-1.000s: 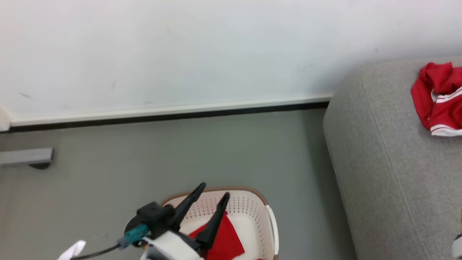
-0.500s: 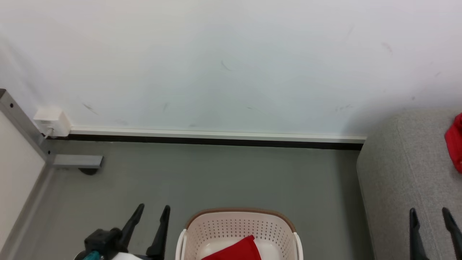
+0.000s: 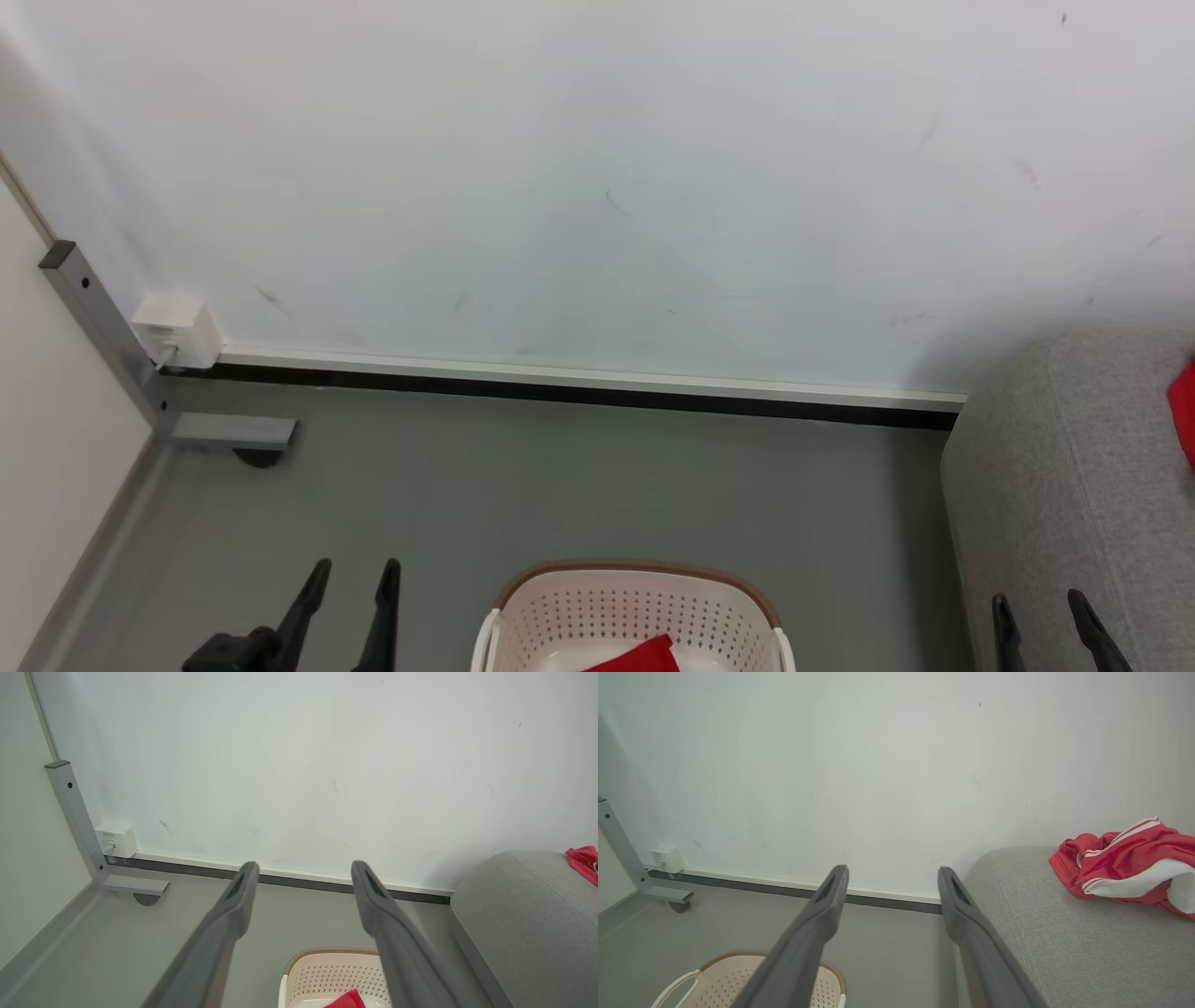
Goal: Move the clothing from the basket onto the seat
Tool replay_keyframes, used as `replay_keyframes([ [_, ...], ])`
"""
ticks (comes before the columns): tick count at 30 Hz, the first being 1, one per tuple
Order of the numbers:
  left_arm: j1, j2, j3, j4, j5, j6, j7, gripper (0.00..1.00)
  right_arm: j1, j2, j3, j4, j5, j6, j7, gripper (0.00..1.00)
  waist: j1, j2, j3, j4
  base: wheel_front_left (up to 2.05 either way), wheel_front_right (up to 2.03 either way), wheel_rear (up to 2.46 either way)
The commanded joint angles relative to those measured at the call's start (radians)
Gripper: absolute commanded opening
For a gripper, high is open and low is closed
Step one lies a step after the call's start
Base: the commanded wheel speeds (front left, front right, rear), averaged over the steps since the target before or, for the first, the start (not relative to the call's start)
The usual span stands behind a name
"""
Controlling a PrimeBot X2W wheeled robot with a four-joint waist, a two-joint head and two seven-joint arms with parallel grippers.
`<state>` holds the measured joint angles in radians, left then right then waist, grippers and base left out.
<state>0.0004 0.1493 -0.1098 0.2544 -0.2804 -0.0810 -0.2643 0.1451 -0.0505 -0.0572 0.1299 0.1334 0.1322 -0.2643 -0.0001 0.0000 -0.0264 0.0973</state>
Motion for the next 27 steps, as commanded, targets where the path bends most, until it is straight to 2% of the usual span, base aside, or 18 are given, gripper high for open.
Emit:
replay_keyframes([
  [1,0.010,-0.007,0.007,-0.001,0.014,-0.007,0.000,1.00,0.003,-0.001,0.002,0.000,0.013,-0.003,0.000,1.00,0.0001,0.0000,-0.002,-0.004,0.00,0.00,0.00],
  [11,0.004,-0.041,0.047,0.016,0.053,-0.040,0.000,1.00,-0.006,0.000,0.007,-0.005,0.016,-0.003,0.000,1.00,0.0001,0.0000,0.003,-0.025,0.00,0.00,0.00],
  [19,-0.011,-0.053,0.052,0.021,0.068,-0.048,0.000,1.00,-0.013,0.000,0.009,-0.002,0.018,-0.003,0.000,1.00,0.0001,0.0000,0.012,-0.039,0.00,0.00,0.00],
  [23,-0.032,-0.057,0.007,0.046,0.071,-0.050,0.000,1.00,-0.023,0.000,0.006,-0.007,0.016,-0.003,0.000,1.00,0.0001,0.0000,0.021,-0.050,0.00,0.00,0.00],
  [27,-0.074,-0.043,-0.112,0.094,0.045,-0.050,0.000,1.00,-0.036,0.000,0.010,-0.013,0.016,-0.003,0.000,1.00,0.0001,0.0000,0.042,-0.073,0.00,0.00,0.00],
])
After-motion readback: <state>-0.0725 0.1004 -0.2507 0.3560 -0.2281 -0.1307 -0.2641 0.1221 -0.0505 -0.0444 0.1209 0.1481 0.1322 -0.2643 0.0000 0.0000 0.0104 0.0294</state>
